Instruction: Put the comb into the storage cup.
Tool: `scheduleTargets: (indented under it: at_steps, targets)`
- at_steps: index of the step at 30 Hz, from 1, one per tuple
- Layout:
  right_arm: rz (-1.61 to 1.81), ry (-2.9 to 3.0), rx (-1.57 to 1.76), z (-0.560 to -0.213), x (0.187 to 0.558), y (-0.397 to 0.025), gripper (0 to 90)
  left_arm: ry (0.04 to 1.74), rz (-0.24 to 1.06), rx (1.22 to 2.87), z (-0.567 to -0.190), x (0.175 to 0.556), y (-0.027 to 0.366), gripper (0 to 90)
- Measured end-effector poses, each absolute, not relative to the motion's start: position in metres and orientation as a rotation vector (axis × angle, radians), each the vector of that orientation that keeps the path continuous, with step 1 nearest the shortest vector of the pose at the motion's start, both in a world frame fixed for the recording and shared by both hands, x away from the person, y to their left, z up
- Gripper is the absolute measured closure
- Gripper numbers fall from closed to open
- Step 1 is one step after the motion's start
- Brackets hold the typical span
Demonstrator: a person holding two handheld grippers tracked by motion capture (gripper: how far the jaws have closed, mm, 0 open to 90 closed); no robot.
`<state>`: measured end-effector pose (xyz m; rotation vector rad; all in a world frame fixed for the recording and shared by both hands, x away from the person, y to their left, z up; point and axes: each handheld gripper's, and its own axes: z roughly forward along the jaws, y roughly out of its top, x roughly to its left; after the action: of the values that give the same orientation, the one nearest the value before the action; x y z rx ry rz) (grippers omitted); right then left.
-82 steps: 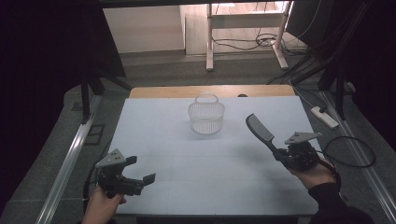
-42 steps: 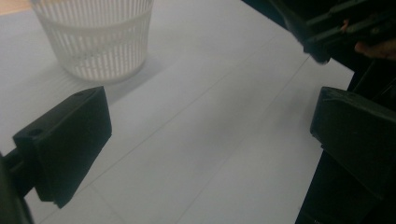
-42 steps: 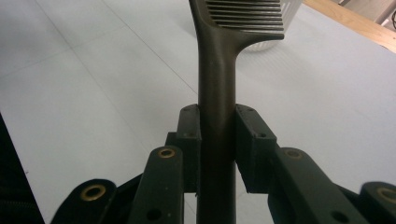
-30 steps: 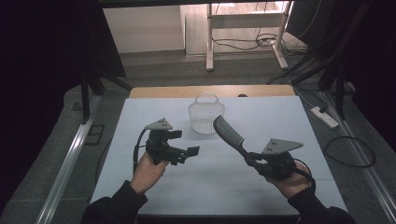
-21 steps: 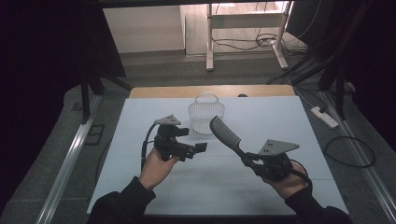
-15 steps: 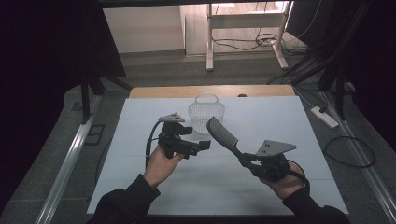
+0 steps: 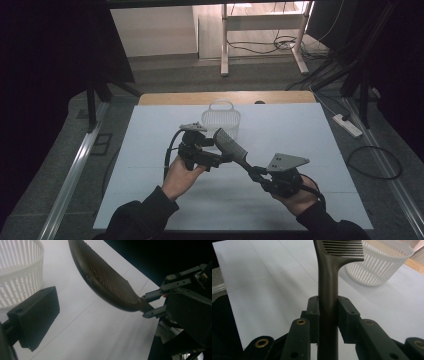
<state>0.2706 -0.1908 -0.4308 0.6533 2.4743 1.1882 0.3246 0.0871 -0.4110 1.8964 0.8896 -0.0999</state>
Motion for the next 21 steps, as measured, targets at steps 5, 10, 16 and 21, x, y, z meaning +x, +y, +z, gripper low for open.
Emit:
scheduleTargets:
  at_steps: [5,10,16,21]
  targets:
    - [1.197,2.481,0.636,-0.4324,0.2686,-0.1864,72.7,0.895,-0.128,1.872,-0.4133,0.3269,0.089,0.0]
    - [1.196,2.482,0.611,-0.4334,0.2666,-0.1826,72.6,0.888,-0.14,1.881,-0.4149,0.3274,0.0889,0.5]
    - [1.189,2.471,0.604,-0.4339,0.2659,-0.1823,72.7,0.882,-0.235,1.867,-0.4159,0.3289,0.0912,23.9]
    - [1.177,2.472,0.58,-0.4353,0.2653,-0.1806,72.7,0.88,-0.278,1.874,-0.4154,0.3289,0.0917,48.0]
